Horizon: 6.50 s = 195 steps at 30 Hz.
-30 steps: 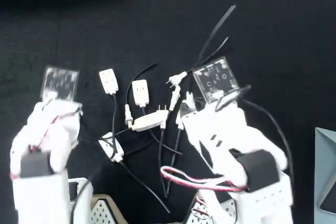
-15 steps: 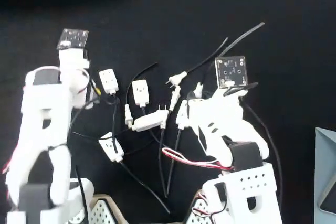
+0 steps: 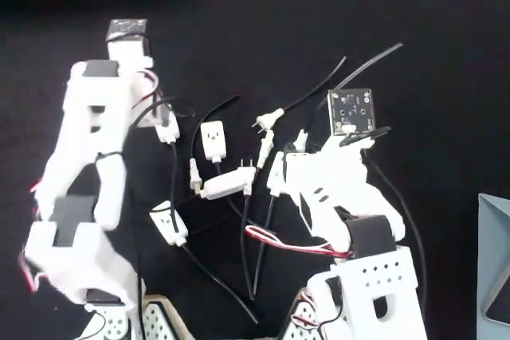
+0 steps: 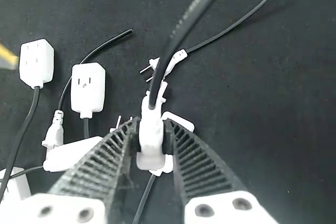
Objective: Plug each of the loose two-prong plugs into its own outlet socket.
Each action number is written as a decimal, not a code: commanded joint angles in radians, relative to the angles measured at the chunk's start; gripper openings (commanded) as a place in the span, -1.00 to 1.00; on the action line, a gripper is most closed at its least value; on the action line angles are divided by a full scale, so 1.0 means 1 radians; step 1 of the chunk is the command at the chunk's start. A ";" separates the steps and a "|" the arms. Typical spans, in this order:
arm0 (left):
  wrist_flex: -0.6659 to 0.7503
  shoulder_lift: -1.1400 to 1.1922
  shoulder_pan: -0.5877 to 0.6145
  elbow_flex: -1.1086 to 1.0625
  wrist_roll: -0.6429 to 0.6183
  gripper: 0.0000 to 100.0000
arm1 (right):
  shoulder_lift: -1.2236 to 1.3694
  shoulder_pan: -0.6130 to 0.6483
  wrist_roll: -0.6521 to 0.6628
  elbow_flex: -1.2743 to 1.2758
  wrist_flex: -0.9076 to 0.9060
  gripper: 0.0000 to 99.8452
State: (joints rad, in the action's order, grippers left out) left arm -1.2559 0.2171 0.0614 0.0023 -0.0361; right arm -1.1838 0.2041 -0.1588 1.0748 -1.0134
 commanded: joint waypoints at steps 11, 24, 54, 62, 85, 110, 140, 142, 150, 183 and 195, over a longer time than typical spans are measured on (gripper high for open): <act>-0.012 0.342 -0.051 0.306 -0.132 -0.56 | -0.013 -0.011 -0.006 0.019 0.021 -0.98; -0.265 0.321 -0.030 0.492 -0.132 -0.56 | -0.013 -0.012 -0.006 0.019 0.021 -0.98; -0.334 0.292 0.012 0.564 0.419 -0.94 | -0.015 -0.014 -0.006 0.019 0.021 -0.98; -0.486 0.253 0.024 0.547 0.844 -0.94 | -0.015 -0.012 -0.006 0.021 0.021 -0.98; -0.166 -0.006 0.053 -0.124 0.925 -0.83 | -0.015 -0.011 -0.002 0.021 0.021 -0.98; -0.132 -0.095 0.065 -0.188 0.778 -0.59 | -0.015 -0.009 -0.003 0.021 0.015 -0.98; -0.374 -0.318 0.205 0.117 0.110 -0.60 | -0.007 0.427 0.000 -0.033 0.138 -0.98; -0.334 -0.381 0.213 0.045 0.107 -0.60 | -0.005 0.459 0.000 -0.028 0.187 -0.98; -0.015 -0.649 0.355 -0.383 0.011 -0.60 | 0.019 0.563 0.002 -0.036 0.290 -0.98; 0.381 -0.907 0.608 -0.990 -0.163 -0.59 | 1.118 0.585 0.054 -0.139 1.306 -0.98; 0.381 -0.899 0.608 -0.992 -0.163 -0.59 | 1.231 0.586 0.109 -0.111 1.419 -0.98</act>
State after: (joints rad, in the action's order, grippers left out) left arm -0.8907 -0.6667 0.6613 -0.9966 -0.1910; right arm 0.0499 0.7779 -0.0606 0.9659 0.3859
